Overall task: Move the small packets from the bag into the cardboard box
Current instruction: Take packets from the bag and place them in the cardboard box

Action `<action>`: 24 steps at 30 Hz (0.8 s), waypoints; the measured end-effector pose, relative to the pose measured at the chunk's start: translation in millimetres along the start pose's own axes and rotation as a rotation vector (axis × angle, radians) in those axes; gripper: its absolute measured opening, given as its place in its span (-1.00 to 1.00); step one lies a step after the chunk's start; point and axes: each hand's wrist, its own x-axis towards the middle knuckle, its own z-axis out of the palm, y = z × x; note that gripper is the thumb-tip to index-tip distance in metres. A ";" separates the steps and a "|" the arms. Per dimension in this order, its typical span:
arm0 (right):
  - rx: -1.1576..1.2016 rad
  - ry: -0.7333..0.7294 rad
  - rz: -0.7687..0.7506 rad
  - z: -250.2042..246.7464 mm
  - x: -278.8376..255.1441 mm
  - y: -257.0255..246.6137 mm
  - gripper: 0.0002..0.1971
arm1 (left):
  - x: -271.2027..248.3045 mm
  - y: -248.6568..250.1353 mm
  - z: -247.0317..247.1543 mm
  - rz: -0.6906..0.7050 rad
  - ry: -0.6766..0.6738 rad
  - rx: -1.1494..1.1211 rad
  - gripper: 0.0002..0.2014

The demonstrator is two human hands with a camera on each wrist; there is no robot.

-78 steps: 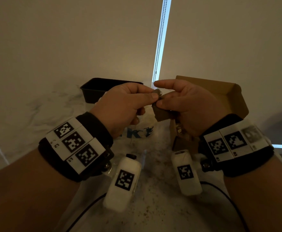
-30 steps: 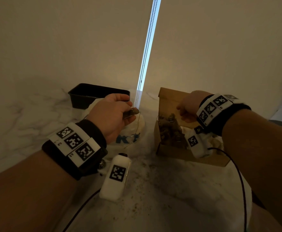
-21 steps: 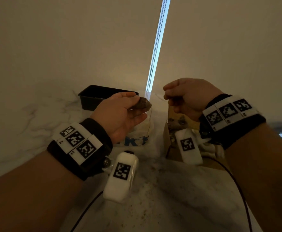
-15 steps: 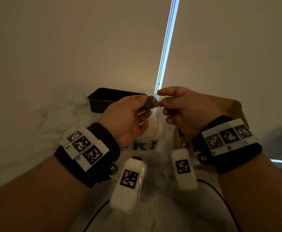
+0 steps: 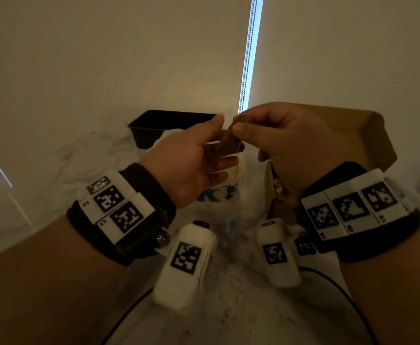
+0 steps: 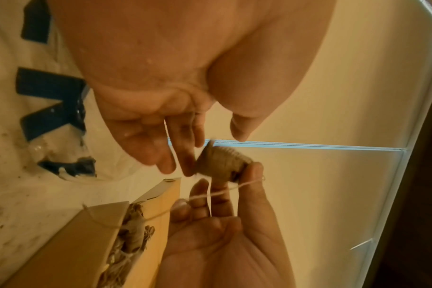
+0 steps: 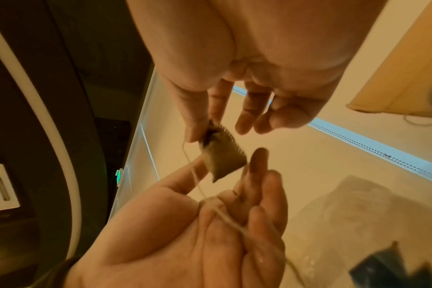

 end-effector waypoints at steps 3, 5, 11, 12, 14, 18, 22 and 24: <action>-0.009 0.095 0.051 -1.4 2.6 5.9 -0.90 | -3.8 3.6 -0.8 -0.071 -0.100 -0.016 -0.40; -0.017 0.137 0.084 -1.8 4.4 9.6 -0.86 | -6.7 5.0 -1.6 -0.091 -0.143 0.013 -0.40; 0.044 0.205 0.162 -7.0 7.2 13.2 -0.76 | -13.5 4.0 -1.7 -0.129 -0.279 0.186 -0.48; 0.055 0.208 0.171 -7.9 7.1 12.8 -0.75 | -14.4 2.7 -2.0 -0.093 -0.282 0.225 -0.58; 0.083 0.219 0.184 -9.6 8.2 13.1 -0.73 | -13.3 0.0 -3.4 -0.007 -0.269 0.297 -0.81; 0.109 0.235 0.225 -11.3 10.7 16.3 -0.80 | -8.0 0.3 -6.8 0.123 -0.190 0.305 -0.79; 0.180 0.195 0.246 -9.5 9.9 16.5 -0.92 | -6.9 5.5 -9.3 0.202 -0.130 0.190 -0.78; 0.181 0.174 0.252 -8.6 9.6 15.6 -0.83 | -6.3 8.2 -11.4 0.232 -0.097 0.134 -0.79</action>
